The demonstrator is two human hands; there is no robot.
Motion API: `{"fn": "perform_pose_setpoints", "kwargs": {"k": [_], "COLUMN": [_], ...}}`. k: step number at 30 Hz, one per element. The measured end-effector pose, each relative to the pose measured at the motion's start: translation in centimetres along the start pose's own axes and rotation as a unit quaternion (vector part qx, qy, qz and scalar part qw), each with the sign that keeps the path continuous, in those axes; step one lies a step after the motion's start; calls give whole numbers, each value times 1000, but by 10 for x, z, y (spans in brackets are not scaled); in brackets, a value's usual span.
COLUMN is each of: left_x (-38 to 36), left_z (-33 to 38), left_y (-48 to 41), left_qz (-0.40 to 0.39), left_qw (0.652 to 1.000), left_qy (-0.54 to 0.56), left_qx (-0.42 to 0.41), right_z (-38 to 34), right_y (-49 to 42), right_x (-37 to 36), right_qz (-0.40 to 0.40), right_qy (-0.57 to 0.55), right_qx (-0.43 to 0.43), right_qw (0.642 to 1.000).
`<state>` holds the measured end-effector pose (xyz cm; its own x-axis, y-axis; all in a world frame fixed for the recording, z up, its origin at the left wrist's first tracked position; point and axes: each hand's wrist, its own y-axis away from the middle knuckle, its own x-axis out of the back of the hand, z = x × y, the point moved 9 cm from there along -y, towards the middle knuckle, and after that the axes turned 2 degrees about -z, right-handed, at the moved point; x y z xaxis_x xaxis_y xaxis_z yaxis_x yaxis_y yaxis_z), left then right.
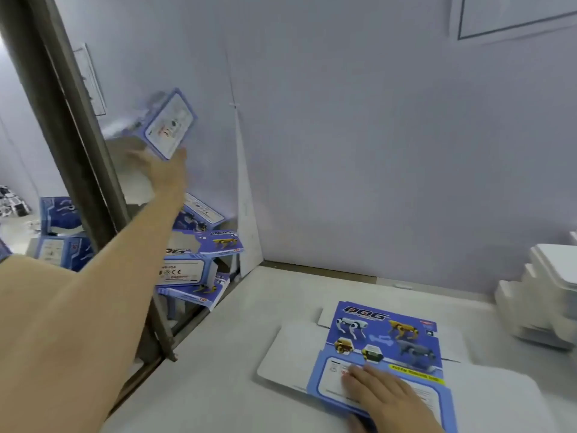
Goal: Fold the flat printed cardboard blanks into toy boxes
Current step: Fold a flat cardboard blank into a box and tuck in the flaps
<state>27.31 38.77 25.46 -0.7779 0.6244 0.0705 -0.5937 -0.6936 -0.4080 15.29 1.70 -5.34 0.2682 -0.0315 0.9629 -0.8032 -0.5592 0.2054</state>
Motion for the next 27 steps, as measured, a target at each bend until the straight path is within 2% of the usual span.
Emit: {"fn": "perform_pose_setpoints", "kwargs": {"k": [2,3,4,6,7,9,10,11,13,14,17,19,22,23,25,26,27], "left_x": [-35,-53,-73,-121,-138,-156,-160,-163,-165,-164,-156,-152,-146,-144,-138,-134,-131], "left_z": [-25,-35,-43,-63,-83,-129,-150,-163,-170,-172,-171,-167,-155,-149,-134,-127,-121], "left_y": [-2,14,38,108,151,223,253,276,300,306,323,337,374,388,414,427,441], "left_qz": [-80,-113,-157,-316,-405,-521,-551,-564,-538,-520,-486,-473,-469,-465,-457,-454,-453], "left_qw": [990,980,965,905,858,771,741,729,737,740,758,765,762,768,773,774,775], "left_qy": [-87,-146,-208,-280,-308,-361,-381,-387,-405,-419,-420,-419,-424,-414,-406,-403,-397], "left_qx": [74,74,40,-57,-67,-55,-38,-23,-54,-79,-115,-125,-144,-151,-169,-180,-193], "right_z": [-3,-4,-7,-14,-15,-14,-13,-14,-24,-25,-44,-46,-42,-39,-34,-34,-33], "right_y": [4,8,12,24,26,21,21,22,27,30,39,54,93,108,139,153,164], "right_x": [7,8,12,32,38,29,22,20,28,27,19,21,19,14,11,15,11], "right_qz": [57,61,88,161,182,134,103,92,121,87,32,13,-10,0,27,67,60], "right_qy": [-1,-12,-12,11,33,26,47,67,150,179,298,288,271,262,312,356,343], "right_qx": [11,3,9,6,4,-11,-21,-24,-37,-47,65,96,71,78,85,80,76], "right_qw": [998,998,996,987,983,991,993,993,981,979,952,953,960,962,946,929,934]}}
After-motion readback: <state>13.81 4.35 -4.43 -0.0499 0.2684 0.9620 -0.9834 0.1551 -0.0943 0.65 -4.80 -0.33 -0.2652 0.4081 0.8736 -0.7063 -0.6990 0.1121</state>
